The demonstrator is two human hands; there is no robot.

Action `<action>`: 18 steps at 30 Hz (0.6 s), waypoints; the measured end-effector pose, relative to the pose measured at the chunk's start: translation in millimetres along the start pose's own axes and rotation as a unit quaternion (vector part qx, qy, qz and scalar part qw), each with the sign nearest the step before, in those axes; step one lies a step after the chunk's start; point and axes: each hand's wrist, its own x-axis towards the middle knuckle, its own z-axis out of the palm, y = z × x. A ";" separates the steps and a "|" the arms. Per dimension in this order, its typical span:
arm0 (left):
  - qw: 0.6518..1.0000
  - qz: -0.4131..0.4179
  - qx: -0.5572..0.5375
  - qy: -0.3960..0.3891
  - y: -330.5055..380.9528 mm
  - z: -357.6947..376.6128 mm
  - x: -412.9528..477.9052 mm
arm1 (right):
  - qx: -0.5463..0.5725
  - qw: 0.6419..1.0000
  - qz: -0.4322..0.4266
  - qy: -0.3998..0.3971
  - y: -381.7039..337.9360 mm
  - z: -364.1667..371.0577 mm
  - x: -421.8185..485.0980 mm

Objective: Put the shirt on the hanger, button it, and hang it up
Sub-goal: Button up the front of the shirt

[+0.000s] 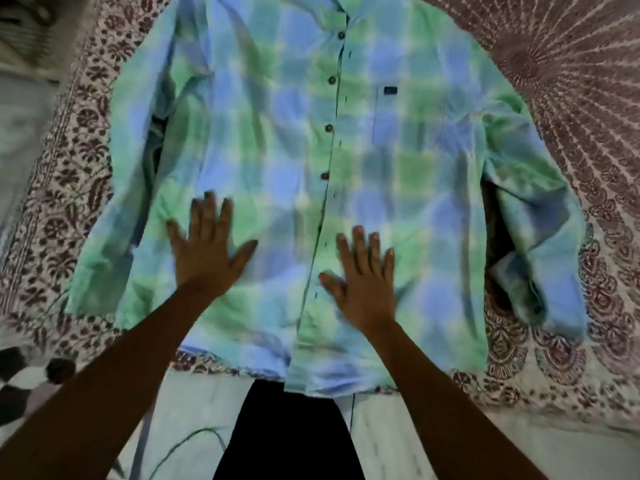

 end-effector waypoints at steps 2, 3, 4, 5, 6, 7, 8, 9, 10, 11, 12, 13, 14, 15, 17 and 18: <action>1.000 -0.010 -0.007 0.010 -21.5 2.6 -21.9 | 0.014 1.000 -0.001 -0.007 2.9 0.1 -3.3; 0.999 -0.027 -0.011 0.013 -26.1 1.8 -29.5 | 0.025 1.000 0.000 -0.008 2.8 -1.2 -3.1; 0.998 -0.053 -0.011 0.015 -29.4 2.3 -37.9 | 0.030 1.000 0.000 -0.011 1.1 -1.3 -6.1; 0.996 -0.082 -0.012 0.015 -32.0 3.5 -43.6 | 0.027 1.000 -0.003 -0.013 0.1 -0.1 -9.6; 0.994 -0.106 -0.016 0.014 -34.2 4.4 -47.4 | 0.018 1.000 -0.009 -0.016 -0.2 1.0 -13.6; 0.992 -0.123 -0.025 0.015 -36.4 5.5 -51.2 | 0.009 1.000 -0.016 -0.021 -0.2 3.4 -18.4; 0.990 -0.132 -0.035 0.019 -37.1 5.5 -51.0 | 0.006 0.999 -0.018 -0.028 0.6 3.9 -19.3; 0.989 -0.136 -0.046 0.023 -37.9 5.5 -50.9 | 0.014 0.999 -0.016 -0.033 -0.1 3.9 -19.7; 0.988 -0.139 -0.060 0.032 -36.3 4.3 -49.8 | 0.034 0.999 -0.012 -0.029 -1.1 1.9 -18.7; 0.987 -0.137 -0.073 0.046 -33.2 2.5 -49.9 | 0.062 0.998 -0.009 -0.012 -3.6 -1.7 -19.2; 0.986 -0.127 -0.086 0.068 -28.9 1.2 -53.3 | 0.091 0.996 -0.010 0.019 -7.4 -5.7 -24.1; 0.984 -0.107 -0.102 0.094 -22.6 -1.1 -58.3 | 0.115 0.991 -0.019 0.065 -11.4 -9.7 -31.0; 0.982 -0.076 -0.125 0.123 -15.9 -2.9 -68.1 | 0.133 0.985 -0.033 0.110 -16.5 -10.2 -42.8; 0.975 -0.040 -0.157 0.151 -7.5 -4.9 -79.5 | 0.146 0.979 -0.050 0.134 -22.8 -9.8 -57.1; 0.954 -0.010 -0.247 0.168 12.1 -4.9 -108.4 | 0.144 0.978 -0.098 0.110 -39.9 -6.2 -89.9; 0.941 -0.025 -0.299 0.157 22.0 -2.9 -123.1 | 0.113 0.983 -0.126 0.077 -47.1 -1.6 -104.4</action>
